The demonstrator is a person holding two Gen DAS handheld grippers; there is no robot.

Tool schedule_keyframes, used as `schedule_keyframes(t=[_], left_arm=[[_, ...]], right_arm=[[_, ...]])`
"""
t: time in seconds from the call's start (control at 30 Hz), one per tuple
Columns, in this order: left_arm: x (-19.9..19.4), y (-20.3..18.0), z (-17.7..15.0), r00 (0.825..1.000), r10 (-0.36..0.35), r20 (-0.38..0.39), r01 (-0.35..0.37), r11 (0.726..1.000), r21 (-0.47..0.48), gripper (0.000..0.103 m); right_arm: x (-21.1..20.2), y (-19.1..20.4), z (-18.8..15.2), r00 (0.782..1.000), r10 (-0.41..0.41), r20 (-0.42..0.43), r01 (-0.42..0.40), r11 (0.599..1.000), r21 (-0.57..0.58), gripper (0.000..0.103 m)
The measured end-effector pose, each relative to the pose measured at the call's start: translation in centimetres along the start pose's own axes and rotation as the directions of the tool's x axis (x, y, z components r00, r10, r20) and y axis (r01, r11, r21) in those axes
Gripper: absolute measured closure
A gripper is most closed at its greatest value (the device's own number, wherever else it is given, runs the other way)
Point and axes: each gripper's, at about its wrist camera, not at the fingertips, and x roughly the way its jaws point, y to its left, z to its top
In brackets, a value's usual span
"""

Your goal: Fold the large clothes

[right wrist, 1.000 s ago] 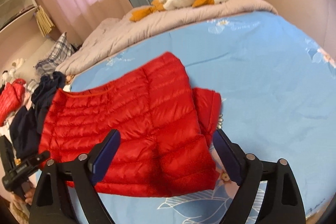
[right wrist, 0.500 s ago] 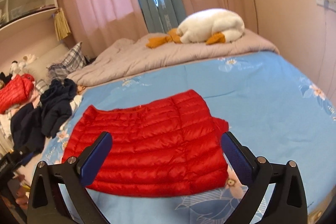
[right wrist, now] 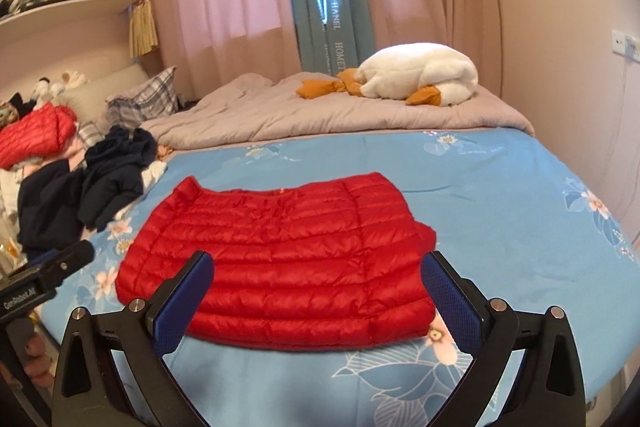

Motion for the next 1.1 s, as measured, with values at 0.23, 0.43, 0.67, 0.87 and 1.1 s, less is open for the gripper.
schedule_keyframes(t=[0.23,0.43,0.67,0.87,1.1], left_arm=[[-0.4,-0.4,-0.5,1.0,-0.007,-0.005,0.007,1.0,0.008,0.0],[-0.7,-0.7,-0.7,1.0,-0.024,-0.004,0.024,1.0,0.004,0.0],[-1.1,-0.7,-0.8,0.999,-0.032,-0.004,0.032,0.999,0.001,0.0],[-1.5,-0.6,-1.0,1.0,-0.031,0.0,0.031,1.0,-0.003,0.0],[-1.7,-0.6,-1.1,1.0,-0.028,0.0,0.028,1.0,-0.005,0.0]], right_arm=[[0.0,0.0,-0.1,1.0,-0.01,-0.01,0.01,1.0,0.001,0.001],[-0.4,0.5,-0.5,1.0,-0.016,-0.012,0.016,1.0,-0.008,0.001],[-0.4,0.6,-0.5,1.0,-0.023,-0.016,0.023,1.0,-0.009,0.001],[-0.7,0.8,-0.5,1.0,-0.021,-0.016,0.021,1.0,-0.015,0.001],[-0.7,0.9,-0.6,1.0,-0.024,-0.018,0.024,1.0,-0.016,0.001]])
